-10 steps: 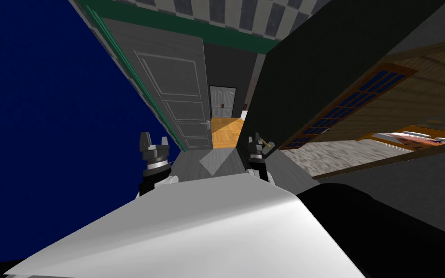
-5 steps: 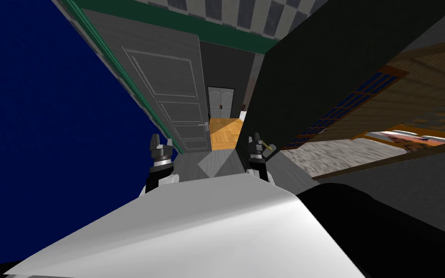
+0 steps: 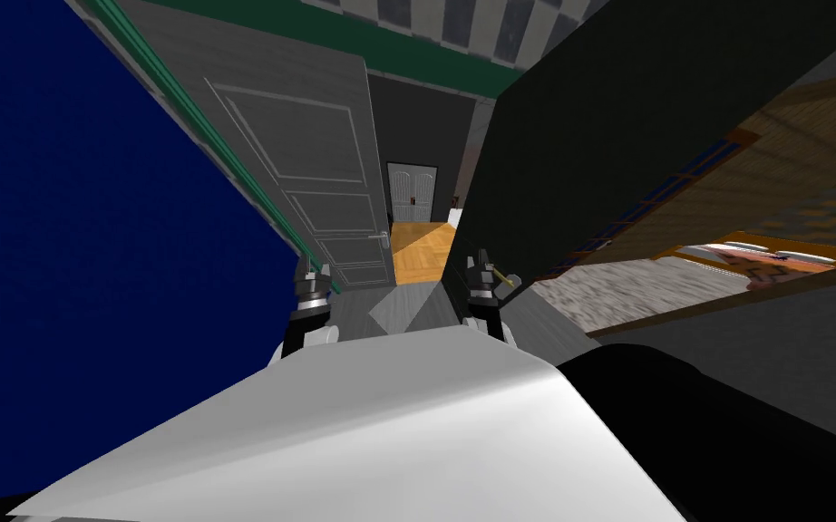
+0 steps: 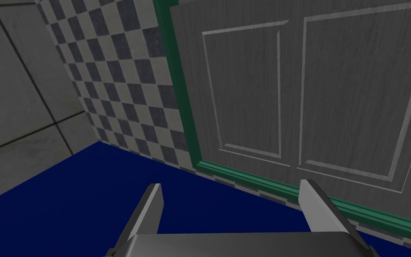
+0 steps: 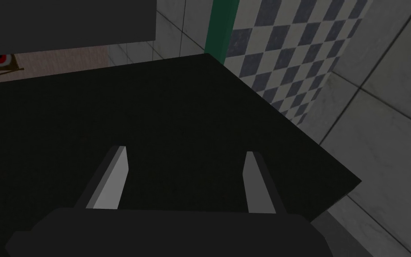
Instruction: Pull the door open
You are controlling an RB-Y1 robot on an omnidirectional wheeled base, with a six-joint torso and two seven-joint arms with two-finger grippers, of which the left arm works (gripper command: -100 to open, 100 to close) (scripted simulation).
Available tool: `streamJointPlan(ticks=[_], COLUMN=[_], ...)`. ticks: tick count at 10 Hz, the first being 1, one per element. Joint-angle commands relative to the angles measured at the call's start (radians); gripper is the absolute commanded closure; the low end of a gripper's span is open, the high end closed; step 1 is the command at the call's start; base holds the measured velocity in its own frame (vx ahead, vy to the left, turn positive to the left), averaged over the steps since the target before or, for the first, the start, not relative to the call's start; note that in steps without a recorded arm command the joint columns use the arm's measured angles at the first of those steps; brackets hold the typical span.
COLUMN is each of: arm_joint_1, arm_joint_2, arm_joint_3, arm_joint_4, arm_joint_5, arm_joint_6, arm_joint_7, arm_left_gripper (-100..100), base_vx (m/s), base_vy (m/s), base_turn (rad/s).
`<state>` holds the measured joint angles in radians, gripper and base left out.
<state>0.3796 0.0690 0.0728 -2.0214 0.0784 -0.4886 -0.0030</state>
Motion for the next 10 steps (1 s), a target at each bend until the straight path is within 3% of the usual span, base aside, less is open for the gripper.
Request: streamJointPlan(ticks=[1, 9, 10], arm_joint_1=[-0.013, -0.087, -0.106], arm_joint_2=[0.010, 0.046, 0.054], arm_joint_3=[0.005, 0.024, 0.029], arm_joint_4=[0.032, 0.194, 0.235], arm_joint_5=[0.003, 0.011, 0.013], arm_joint_6=[0.007, 0.050, 0.061], arm_joint_7=[0.006, 0.027, 0.033], arm_left_gripper=[-100, -100, -100], base_vx=[0.106, 0.104, 0.116], base_vy=[-0.015, -0.009, -0.012], base_turn=[-0.054, -0.045, -0.086])
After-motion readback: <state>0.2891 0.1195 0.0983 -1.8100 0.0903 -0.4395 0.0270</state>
